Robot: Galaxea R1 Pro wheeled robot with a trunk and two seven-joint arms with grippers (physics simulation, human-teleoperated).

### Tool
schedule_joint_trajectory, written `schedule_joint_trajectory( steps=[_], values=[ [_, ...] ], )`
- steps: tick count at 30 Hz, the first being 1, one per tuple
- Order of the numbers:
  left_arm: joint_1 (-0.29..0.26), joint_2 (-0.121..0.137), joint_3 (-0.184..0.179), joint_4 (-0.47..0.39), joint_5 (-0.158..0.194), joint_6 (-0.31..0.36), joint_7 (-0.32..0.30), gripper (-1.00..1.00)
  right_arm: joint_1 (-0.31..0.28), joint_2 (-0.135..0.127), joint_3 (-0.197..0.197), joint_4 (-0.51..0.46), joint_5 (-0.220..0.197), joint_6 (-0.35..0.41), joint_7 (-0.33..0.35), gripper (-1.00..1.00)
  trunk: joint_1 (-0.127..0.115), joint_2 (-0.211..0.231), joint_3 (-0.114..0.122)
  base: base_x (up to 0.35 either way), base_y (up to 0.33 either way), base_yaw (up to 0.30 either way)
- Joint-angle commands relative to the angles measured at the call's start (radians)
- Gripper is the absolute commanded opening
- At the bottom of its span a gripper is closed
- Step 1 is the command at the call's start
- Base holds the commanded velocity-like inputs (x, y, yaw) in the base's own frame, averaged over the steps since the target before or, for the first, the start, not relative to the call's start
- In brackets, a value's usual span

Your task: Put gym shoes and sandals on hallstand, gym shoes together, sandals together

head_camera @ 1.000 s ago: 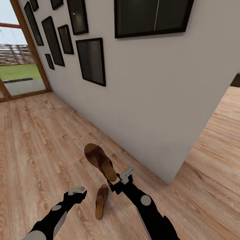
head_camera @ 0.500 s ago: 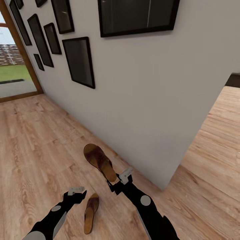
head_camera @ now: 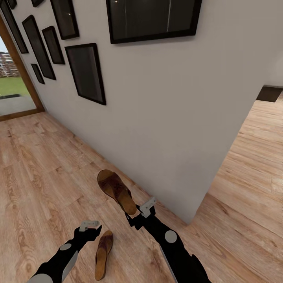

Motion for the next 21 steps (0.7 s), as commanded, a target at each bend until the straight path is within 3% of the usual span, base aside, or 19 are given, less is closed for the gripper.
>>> schedule_joint_trajectory(
  steps=[1,18,21],
  values=[
    [-0.001,0.0,0.007,0.0,0.0,-0.003,-0.008,1.0,0.0,0.0,-0.001,-0.002,0.004,0.006,0.003,-1.0,0.004,-0.007,-0.004,0.0,0.0,-0.002],
    [0.0,-0.001,0.004,0.014,-0.004,-0.029,-0.009,1.0,0.0,0.0,0.0,-0.003,0.004,0.007,0.003,-1.0,0.069,-0.126,-0.057,0.0,0.0,0.0],
    [0.0,-0.001,0.005,0.015,-0.004,-0.051,-0.009,1.0,0.0,0.0,0.0,-0.003,0.004,0.006,0.003,-1.0,0.069,-0.126,-0.057,0.0,0.0,0.0]
  ],
)
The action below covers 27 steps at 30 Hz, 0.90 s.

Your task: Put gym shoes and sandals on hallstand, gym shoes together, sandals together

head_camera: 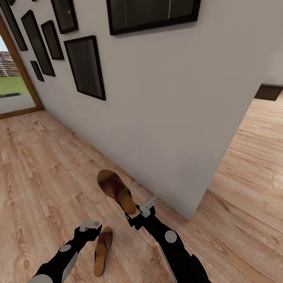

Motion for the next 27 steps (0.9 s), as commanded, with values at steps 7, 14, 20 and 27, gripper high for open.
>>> schedule_joint_trajectory(
  steps=[7,14,20,27],
  values=[
    [0.0,-0.001,0.005,0.001,0.001,-0.016,-0.007,1.0,0.0,0.001,-0.001,-0.002,0.003,0.007,0.003,-1.0,0.0,0.0,-0.001,-0.035,0.0,0.0],
    [-0.001,-0.001,0.005,0.0,0.0,-0.017,-0.007,1.0,0.0,0.001,-0.001,-0.002,0.003,0.007,0.003,-1.0,0.0,0.0,-0.001,-0.278,0.0,0.0],
    [-0.001,-0.002,0.005,0.0,0.0,-0.017,-0.007,1.0,0.0,0.001,-0.001,-0.002,0.003,0.007,0.003,-1.0,0.0,0.0,-0.001,-0.127,0.0,0.0],
    [0.001,-0.001,0.006,0.002,0.001,-0.017,-0.008,1.0,0.0,0.001,-0.001,-0.002,0.002,0.007,0.003,-1.0,0.0,0.0,-0.001,-0.014,0.0,0.0]
  ],
)
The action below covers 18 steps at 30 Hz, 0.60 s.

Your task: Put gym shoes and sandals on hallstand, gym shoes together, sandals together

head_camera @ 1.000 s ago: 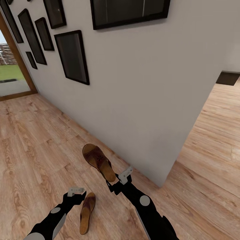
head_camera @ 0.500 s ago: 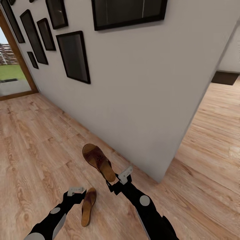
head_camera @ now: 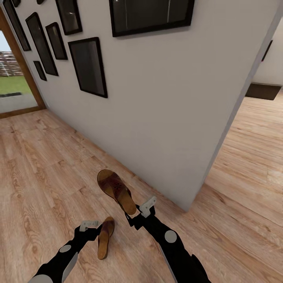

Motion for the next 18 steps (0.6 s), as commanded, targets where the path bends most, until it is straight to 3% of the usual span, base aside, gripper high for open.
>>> schedule_joint_trajectory(
  steps=[1,5,18],
  values=[
    [0.0,0.0,0.007,0.001,-0.001,-0.002,-0.008,1.0,0.0,0.0,-0.001,-0.002,0.004,0.007,0.003,-1.0,0.0,0.0,-0.001,-0.002,0.0,0.0],
    [0.0,0.0,0.007,0.002,0.001,-0.002,-0.008,1.0,0.0,0.0,-0.001,-0.002,0.004,0.007,0.003,-1.0,0.0,0.0,-0.004,-0.001,0.0,-0.09],
    [0.001,0.001,0.008,0.002,-0.004,-0.002,-0.008,1.0,0.0,0.0,-0.001,-0.002,-0.018,0.007,0.001,-1.0,0.046,-0.084,-0.065,0.0,0.0,-0.069]
  ],
)
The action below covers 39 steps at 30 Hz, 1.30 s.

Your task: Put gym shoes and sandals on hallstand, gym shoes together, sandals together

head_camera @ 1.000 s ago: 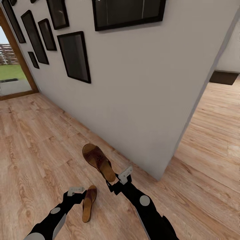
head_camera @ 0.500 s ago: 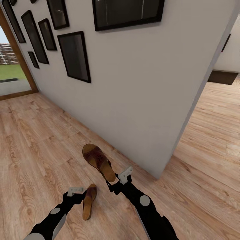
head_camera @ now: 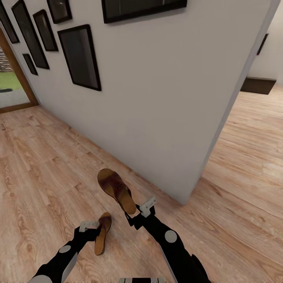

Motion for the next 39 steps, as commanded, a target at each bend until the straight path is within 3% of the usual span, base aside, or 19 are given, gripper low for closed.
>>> schedule_joint_trajectory(
  steps=[1,28,39],
  values=[
    [-0.001,0.0,0.007,0.001,-0.001,-0.002,-0.008,1.0,0.0,0.0,-0.001,-0.002,0.003,0.007,0.003,-1.0,0.0,-0.001,-0.006,0.0,0.0,-0.004],
    [0.016,-0.006,0.003,-0.018,0.0,-0.018,-0.004,1.0,0.0,0.0,-0.001,-0.002,0.002,0.007,0.003,-1.0,0.012,-0.007,-0.154,0.0,0.0,0.0],
    [-0.017,-0.048,0.002,-0.019,-0.001,-0.021,0.05,1.0,0.0,0.0,-0.001,-0.003,0.002,0.007,0.003,-1.0,0.017,-0.01,-0.214,0.0,0.0,0.0]
  ],
)
